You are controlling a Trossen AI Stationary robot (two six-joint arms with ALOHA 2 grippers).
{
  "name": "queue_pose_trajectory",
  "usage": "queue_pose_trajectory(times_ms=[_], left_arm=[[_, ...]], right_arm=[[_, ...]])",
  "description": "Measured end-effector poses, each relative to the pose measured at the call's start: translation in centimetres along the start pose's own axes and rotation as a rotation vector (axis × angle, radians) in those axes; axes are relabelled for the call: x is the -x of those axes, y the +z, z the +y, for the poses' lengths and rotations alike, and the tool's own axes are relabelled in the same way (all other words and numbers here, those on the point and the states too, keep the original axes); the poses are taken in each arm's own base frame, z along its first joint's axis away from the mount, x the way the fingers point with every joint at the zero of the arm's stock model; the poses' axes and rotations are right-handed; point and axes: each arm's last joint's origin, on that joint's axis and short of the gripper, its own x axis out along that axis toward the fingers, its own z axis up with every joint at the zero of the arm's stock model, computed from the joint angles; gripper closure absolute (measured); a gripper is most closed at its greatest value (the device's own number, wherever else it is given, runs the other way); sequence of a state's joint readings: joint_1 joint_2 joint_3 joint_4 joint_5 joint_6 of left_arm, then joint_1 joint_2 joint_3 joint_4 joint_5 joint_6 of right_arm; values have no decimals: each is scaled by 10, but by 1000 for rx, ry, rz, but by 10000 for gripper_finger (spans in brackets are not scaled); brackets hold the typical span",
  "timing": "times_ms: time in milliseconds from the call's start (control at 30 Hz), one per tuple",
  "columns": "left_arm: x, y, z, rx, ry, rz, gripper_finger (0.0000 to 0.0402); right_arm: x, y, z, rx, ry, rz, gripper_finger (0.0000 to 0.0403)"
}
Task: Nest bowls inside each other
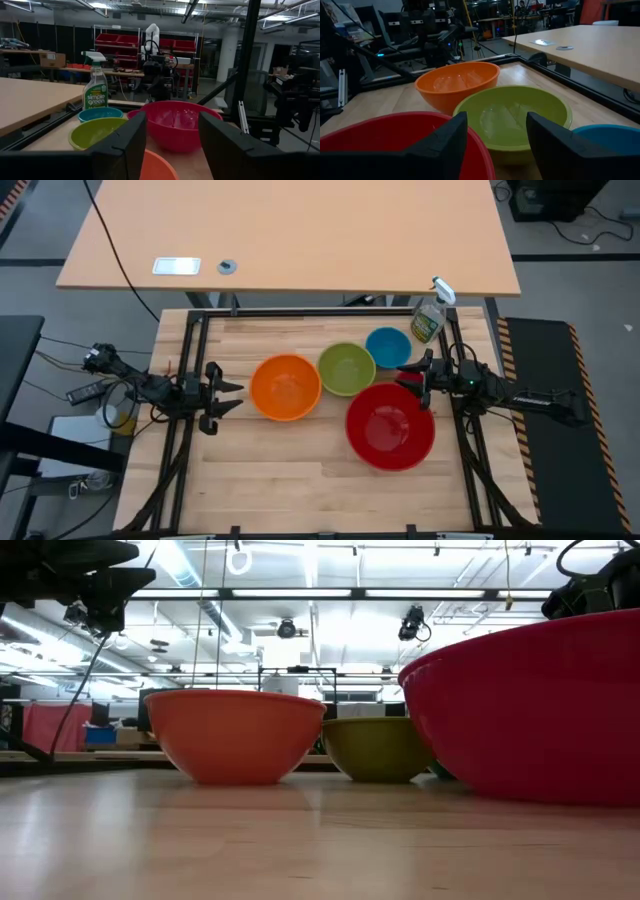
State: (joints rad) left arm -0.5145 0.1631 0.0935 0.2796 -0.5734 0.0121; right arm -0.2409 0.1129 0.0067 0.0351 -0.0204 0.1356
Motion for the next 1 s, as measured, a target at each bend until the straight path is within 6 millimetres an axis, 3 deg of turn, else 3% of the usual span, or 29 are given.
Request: queue_pose_trajectory(times_ms=[467,833,1000], left_arm=[[0,0,0,3,0,0,221],[0,4,3,135,68,-42,221],[0,6,-1,192,-56,-46,221]], right_arm=[[0,0,0,0,0,0,192],[0,1,-3,34,-110,-16,192],[2,22,1,-165,-32,-240,192]])
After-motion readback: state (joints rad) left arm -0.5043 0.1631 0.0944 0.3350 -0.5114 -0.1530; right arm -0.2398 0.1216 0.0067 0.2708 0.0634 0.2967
